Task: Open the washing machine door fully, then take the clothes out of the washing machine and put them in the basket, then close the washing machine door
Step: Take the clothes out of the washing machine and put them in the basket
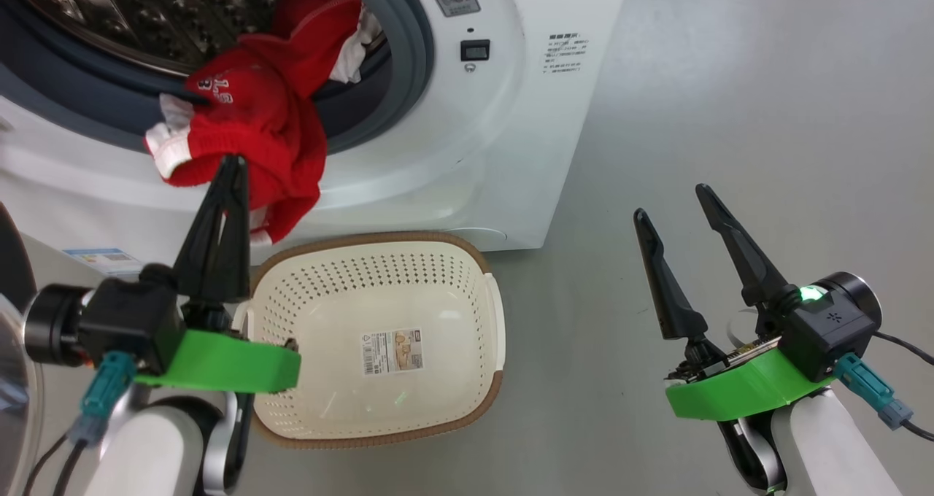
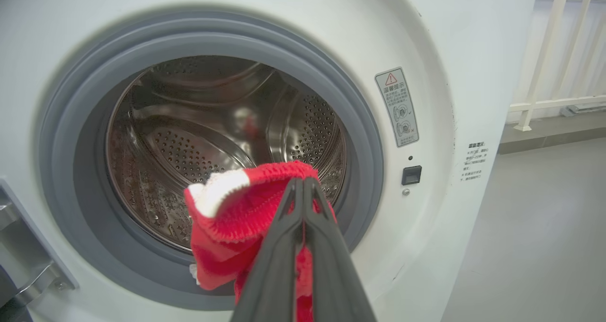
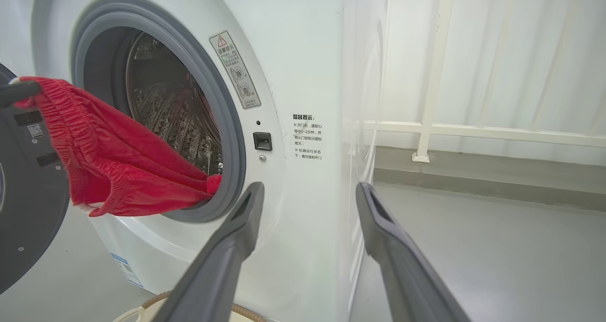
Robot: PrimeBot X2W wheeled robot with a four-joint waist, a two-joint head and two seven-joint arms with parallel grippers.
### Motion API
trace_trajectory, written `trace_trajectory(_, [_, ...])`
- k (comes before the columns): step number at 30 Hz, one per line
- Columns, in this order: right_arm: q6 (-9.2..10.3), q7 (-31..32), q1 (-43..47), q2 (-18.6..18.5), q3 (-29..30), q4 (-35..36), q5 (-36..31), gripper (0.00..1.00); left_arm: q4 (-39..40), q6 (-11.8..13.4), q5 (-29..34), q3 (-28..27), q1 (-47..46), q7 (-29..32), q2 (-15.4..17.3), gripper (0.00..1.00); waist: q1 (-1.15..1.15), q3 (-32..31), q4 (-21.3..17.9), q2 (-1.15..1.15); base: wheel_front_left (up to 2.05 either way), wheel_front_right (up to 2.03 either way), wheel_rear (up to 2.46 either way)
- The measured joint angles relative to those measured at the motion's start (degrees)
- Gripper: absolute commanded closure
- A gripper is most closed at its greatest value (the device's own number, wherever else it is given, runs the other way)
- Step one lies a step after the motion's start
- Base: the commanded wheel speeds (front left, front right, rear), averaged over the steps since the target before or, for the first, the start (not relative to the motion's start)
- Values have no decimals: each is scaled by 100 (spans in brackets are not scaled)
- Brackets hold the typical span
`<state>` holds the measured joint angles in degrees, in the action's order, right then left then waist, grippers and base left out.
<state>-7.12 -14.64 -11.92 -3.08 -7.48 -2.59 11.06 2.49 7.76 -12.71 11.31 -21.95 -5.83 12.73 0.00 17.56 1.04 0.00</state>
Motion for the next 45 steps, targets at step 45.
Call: trace_trajectory(45, [0, 0, -400, -2, -205, 141, 1, 0, -5653, -954, -875, 896, -1518, -46, -971, 100, 0, 1268, -203, 0, 0, 0, 0])
